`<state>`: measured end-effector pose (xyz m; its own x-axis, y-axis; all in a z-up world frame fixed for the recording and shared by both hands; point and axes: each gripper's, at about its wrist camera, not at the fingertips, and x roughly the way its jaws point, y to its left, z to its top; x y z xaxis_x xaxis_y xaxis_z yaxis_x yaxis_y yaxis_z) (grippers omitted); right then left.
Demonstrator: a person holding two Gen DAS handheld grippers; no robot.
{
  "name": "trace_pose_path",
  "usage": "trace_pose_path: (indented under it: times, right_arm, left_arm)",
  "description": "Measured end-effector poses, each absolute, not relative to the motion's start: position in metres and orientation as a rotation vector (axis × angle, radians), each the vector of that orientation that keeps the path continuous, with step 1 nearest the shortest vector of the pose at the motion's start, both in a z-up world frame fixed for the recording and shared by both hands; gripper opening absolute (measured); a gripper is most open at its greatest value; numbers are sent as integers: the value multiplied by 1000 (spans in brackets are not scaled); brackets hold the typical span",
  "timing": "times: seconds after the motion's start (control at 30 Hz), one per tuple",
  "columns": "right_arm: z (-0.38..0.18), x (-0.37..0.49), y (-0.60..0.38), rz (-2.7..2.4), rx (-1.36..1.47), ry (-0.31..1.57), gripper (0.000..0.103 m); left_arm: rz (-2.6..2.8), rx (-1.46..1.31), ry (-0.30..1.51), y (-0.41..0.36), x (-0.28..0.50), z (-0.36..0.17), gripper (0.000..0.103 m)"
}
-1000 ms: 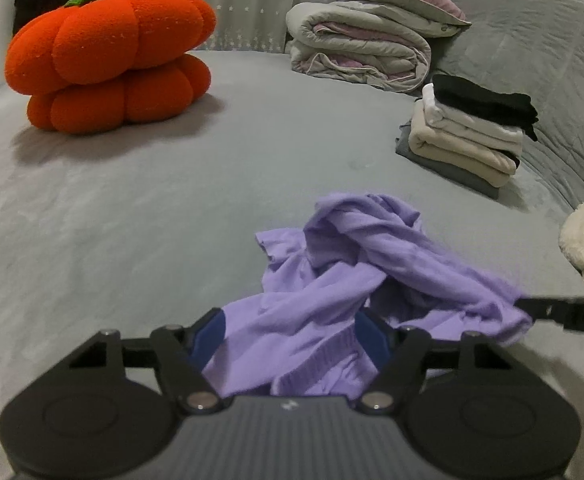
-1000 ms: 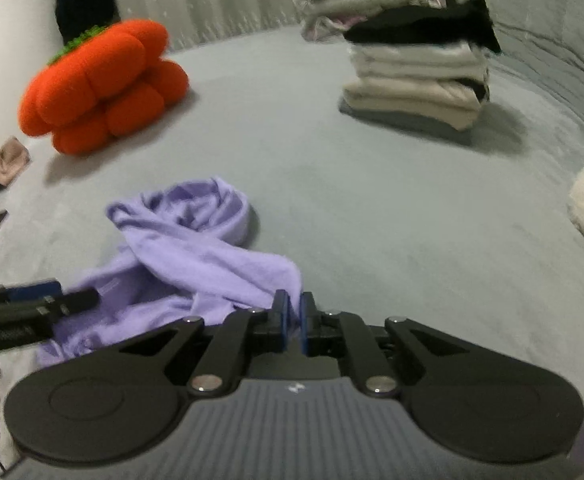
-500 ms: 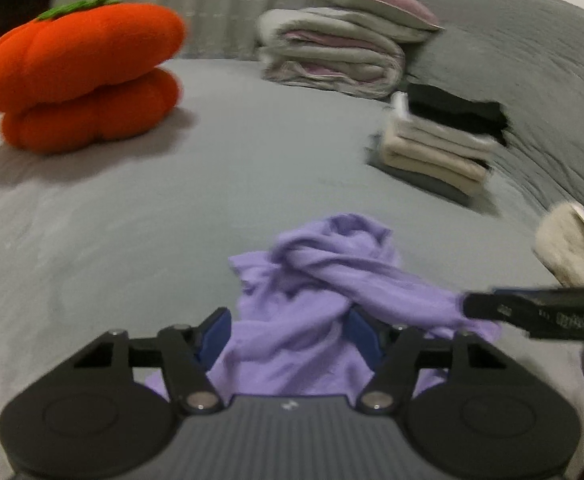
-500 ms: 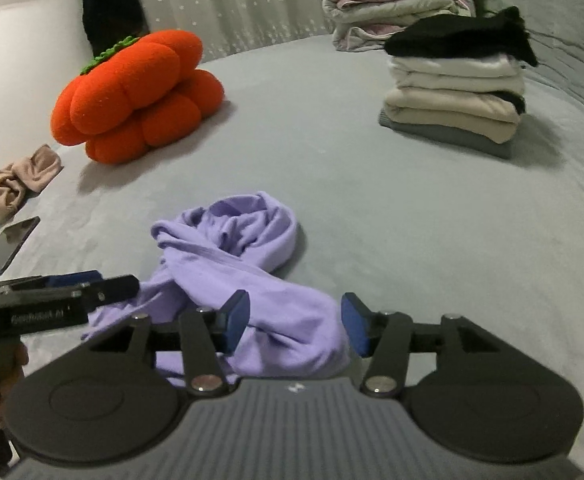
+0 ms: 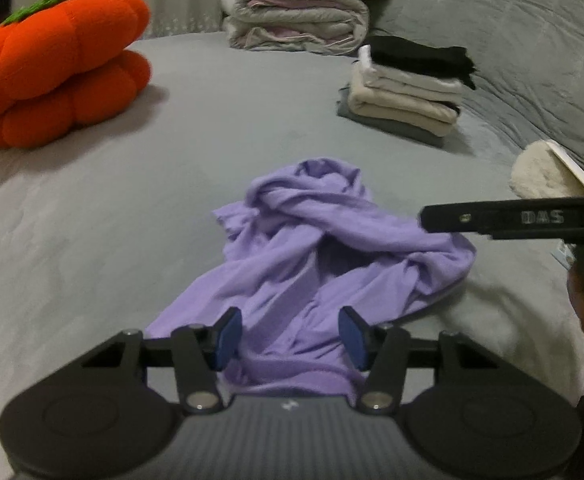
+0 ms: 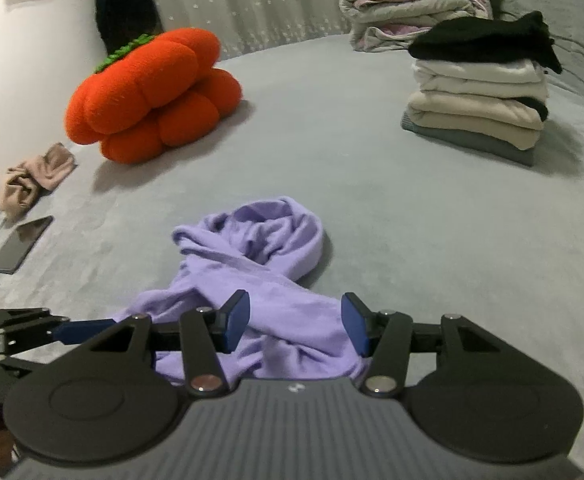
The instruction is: Fold clothes
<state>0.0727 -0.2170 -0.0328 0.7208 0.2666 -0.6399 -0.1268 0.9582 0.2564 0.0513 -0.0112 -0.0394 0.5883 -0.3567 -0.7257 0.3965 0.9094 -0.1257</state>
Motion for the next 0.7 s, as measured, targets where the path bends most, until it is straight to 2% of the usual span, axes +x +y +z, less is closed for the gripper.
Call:
trace_pose_path:
  times: [0.1,0.17,0.23,0.27,0.7]
  right_arm:
    - [-29,70,-214,239,203,722,55]
    - [-30,70,-212,243,200,723,55]
    - [-32,72,-209,241,198,733,55]
    - [-33,72,-209,240,197,738,55]
    - [-35,68,-204,291,218,757,55]
  left_arm:
    - [-407,24,874,-3,55,-44,50]
    - [-404,9,886,-1,56,-46,42]
    - [-409,3,884,-1,54,-45,30]
    - [-416,2,879,-1,52,-44,28]
    - [-587,136,861,-31,23,-40,27]
